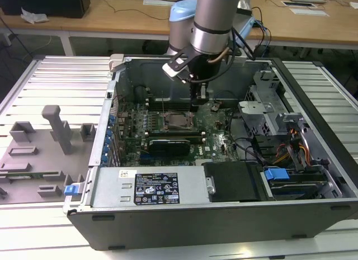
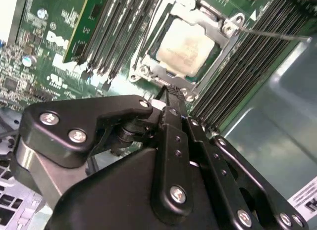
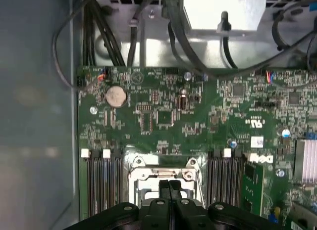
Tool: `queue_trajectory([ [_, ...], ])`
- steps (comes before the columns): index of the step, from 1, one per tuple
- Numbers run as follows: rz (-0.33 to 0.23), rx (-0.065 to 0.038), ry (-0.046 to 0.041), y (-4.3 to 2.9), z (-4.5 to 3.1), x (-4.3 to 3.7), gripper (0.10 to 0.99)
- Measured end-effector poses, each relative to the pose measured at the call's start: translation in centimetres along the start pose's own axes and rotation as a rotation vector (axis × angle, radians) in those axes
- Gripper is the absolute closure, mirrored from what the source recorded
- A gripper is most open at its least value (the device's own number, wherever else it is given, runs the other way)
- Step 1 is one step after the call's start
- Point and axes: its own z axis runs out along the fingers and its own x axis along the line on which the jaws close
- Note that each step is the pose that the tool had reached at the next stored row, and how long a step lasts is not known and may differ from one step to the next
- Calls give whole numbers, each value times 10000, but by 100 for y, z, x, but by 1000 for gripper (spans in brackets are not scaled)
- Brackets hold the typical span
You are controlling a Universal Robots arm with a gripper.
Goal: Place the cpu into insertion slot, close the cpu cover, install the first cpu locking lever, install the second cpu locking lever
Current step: 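Close the cpu cover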
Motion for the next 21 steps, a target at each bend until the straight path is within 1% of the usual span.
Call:
queue_trajectory([
  [1,-1,-53,1,-30,2,1,980],
  [4,0,-279,0,-120,9,1,980],
  [5,3,-411,-1,-186,14,2,980],
  [6,2,-480,0,-239,23,2,980],
  [7,4,-521,-1,-273,35,2,980],
  [9,4,-561,-1,-313,74,2,980],
  [12,3,-572,1,-363,145,2,980],
  [15,-61,-572,-2,-368,146,2,980],
  [17,-810,-577,-21,-368,147,2,980],
  [20,-1568,-581,-41,-368,149,2,980],
  [21,-2026,-583,-52,-368,150,2,980],
])
